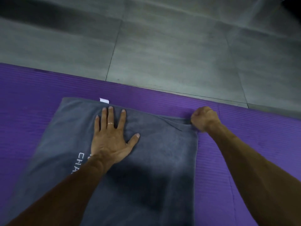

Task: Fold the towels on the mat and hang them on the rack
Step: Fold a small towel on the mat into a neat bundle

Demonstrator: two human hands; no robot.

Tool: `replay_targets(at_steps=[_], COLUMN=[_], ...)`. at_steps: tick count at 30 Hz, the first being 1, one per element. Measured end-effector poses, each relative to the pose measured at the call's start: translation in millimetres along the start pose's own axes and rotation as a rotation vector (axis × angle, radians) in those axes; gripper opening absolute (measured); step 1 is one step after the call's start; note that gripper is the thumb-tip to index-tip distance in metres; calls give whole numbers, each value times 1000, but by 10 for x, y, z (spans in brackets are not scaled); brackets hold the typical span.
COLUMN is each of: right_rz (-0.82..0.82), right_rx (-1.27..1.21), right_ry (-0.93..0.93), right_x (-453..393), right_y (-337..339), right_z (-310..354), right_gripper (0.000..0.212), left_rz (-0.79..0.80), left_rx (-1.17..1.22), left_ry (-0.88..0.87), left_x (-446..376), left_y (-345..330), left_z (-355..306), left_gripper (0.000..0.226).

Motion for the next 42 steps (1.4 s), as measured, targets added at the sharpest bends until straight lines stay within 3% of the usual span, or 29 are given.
replay_targets(at_steps=[4, 5, 7, 9, 11, 13, 15, 17, 20, 22, 24, 27, 29, 32, 35, 38, 40, 42], right_rz=[93, 58, -168, -479, -696, -550, -305, -202, -209, -198, -258, -118, -44, -75, -230, -133, -8, -26], right_rx=[-123, -100, -146, -185, -131, 7, 273, 394, 512, 583, 496, 489, 579, 634, 484, 314, 364, 404], right_ry=[-186, -217, -215, -64, 330, 735, 898, 842, 553, 437, 539, 860, 682, 388, 623, 844, 724, 516], right_x=[-74, -73, 24, 286, 670, 913, 930, 720, 383, 360, 569, 834, 762, 760, 1260, 1905, 2211, 2327], right_y=[1, 8, 10, -47, -217, -565, -919, -929, -666, -511, -495, -712, -660, -442, -556, -994, -1259, -1344], right_z=[-92, -109, -36, 156, 467, 672, 524, 122, -529, -580, -315, -156, -428, -839, -822, -670, -814, -1128], right_gripper=[17, 30, 43, 41, 36, 41, 53, 63, 72, 73, 72, 71, 67, 62, 61, 65, 68, 65], left_rz=[-15, -19, -28, -45, -43, -53, -71, -68, -53, -49, -26, 30, 90, 55, -109, -100, -7, 48], left_rx=[44, 43, 27, 29, 25, 20, 21, 24, 12, 1, -11, -11, -23, -68, 40, 55, 28, -55], left_ry=[-6, -7, -8, -9, -13, -14, -19, -22, -14, -9, 1, 17, 37, 38, -193, -362, -341, -326], left_x=[-5, 1, 4, 8, 7, 5, 9, 11, 10, 2, 9, 8, 2, 230, 905, 1683, 2044, 2230], left_y=[5, 8, 15, 18, 7, -17, -32, -37, -31, -10, 7, 51, 97, 173, 118, -52, -171, -261], left_z=[6, 2, -3, -12, -12, 1, 8, 12, 7, -4, -12, -11, -14, -110, -388, -478, -321, -133], left_gripper=[100, 100, 99, 99, 98, 97, 97, 97, 97, 99, 102, 107, 105, 90, 72, 66, 67, 73])
Point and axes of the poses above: each hand's wrist, its own x-axis away from the middle knuckle, its own y-axis out of the back of the hand, z = x × y, the point moved 2 cm from there along -x, towards the middle knuckle, and after that the axes turned 3 degrees about x, right-handed, at the moved point
